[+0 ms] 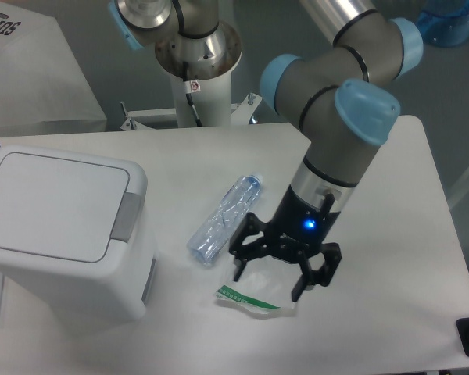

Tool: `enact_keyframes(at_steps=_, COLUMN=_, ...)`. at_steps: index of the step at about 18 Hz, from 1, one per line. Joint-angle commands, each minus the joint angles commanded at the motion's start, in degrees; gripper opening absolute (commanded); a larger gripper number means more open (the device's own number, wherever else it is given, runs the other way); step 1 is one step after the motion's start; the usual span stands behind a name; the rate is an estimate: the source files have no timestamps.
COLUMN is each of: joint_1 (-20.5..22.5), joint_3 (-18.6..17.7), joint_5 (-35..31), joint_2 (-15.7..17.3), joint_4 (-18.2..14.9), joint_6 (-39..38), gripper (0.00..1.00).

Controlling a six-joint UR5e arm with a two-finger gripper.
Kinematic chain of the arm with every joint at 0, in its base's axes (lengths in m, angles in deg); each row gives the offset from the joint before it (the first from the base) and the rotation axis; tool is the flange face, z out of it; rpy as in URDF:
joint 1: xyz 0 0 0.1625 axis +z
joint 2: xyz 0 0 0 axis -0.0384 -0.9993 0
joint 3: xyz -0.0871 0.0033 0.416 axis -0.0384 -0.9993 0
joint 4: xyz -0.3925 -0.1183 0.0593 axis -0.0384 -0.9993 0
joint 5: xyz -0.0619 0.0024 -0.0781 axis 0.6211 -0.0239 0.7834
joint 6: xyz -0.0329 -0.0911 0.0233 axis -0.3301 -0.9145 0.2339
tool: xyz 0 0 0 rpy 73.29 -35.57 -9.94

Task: Open the trash can
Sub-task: 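Bring the gripper to the lid edge of the white trash can, then push the trash can lid up and open with the gripper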

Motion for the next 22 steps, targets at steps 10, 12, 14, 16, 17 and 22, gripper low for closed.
enact_keyframes(at_steps=10, joint_1=-3.26, joint_3=-11.0, joint_5=-0.44, joint_2=9.15, joint_4=0.35, joint_6=7.12, gripper=1.0)
enact_keyframes(at_steps=12, joint_1=-3.44, joint_3=-11.17, joint_5=-0.44, joint_2=9.07, joint_4=0.26, joint_6=7.03, gripper=1.0)
enact_keyframes(at_steps=14, joint_1=-3.52, joint_3=-11.53, joint_5=-0.53, joint_2=8.89, joint_4=0.26, joint_6=6.86, gripper=1.0)
enact_keyframes(at_steps=16, joint_1=-3.87, joint_3=-11.53, joint_5=-0.53, joint_2=8.54, joint_4=0.44, joint_6=6.94, gripper=1.0)
enact_keyframes(at_steps=17, joint_1=-4.05, joint_3=-11.53, joint_5=-0.61, joint_2=8.19, joint_4=0.53, joint_6=6.94, gripper=1.0)
enact_keyframes(at_steps=22, joint_1=-5.19, joint_3=-11.79, joint_5=-1.49, joint_2=7.31, joint_4=1.76, joint_6=6.86, gripper=1.0)
